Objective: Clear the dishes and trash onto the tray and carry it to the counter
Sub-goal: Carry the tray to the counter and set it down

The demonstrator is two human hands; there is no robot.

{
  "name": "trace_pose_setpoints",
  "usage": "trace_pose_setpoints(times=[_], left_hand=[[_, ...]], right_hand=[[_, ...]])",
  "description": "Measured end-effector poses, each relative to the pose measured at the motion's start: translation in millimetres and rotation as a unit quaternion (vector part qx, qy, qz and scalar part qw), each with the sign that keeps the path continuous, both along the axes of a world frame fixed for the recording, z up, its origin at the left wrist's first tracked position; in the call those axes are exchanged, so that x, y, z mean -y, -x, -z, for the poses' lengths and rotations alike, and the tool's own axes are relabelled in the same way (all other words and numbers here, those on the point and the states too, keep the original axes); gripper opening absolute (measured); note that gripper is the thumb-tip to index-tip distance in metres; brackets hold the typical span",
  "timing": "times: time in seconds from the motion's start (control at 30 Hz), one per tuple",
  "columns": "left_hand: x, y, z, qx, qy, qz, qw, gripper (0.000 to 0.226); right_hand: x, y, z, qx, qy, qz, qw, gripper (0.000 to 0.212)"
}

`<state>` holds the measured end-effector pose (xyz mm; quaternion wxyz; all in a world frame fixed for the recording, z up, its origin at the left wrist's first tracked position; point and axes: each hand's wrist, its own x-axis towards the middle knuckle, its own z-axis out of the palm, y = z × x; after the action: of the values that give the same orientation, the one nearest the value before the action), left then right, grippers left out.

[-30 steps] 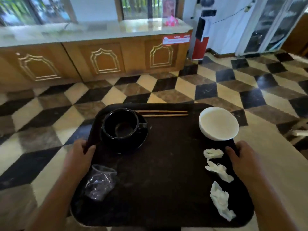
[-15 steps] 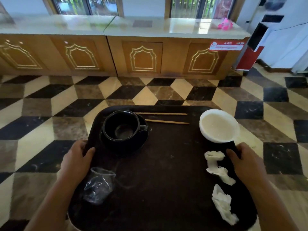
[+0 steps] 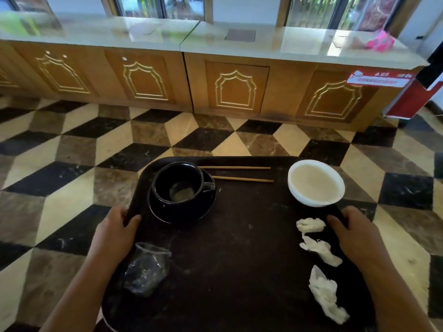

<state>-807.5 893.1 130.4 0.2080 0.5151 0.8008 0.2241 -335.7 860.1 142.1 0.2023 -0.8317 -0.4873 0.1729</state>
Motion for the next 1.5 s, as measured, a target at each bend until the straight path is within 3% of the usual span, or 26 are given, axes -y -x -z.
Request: trace_pose_setpoints(times=[0.3,0.57,0.7,0.93,1.5], left_hand=[[-174,-37,-1,-0.002,-0.025,-0.016,1.0,0.017],[-316,-67,-6,0.014,-0.025,-0.015,0.999,0.014],[-376,-78,-5,0.002,-0.034,-0.014,0.999,0.013],[-489,-94,1,0.005,-0.025,-0.004,1.0,0.019],[-861,-134,3,0.02,-0.03,0.054,0.998,0.016]], right_hand=[[-189,-29,8,-0.026,-0.029,-0.024,0.999,0.015],[-337,-69,-10,0.002,-0.037,-0.064,0.997,0.018],[-395,-80,-10,-0.006,-0.027,-0.042,0.999,0.014],[-501,-93,0,-0.008,-0.029,-0.029,0.999,0.028],[-823,-128,1,-0.014,-0.036,0.023,0.999,0.023]])
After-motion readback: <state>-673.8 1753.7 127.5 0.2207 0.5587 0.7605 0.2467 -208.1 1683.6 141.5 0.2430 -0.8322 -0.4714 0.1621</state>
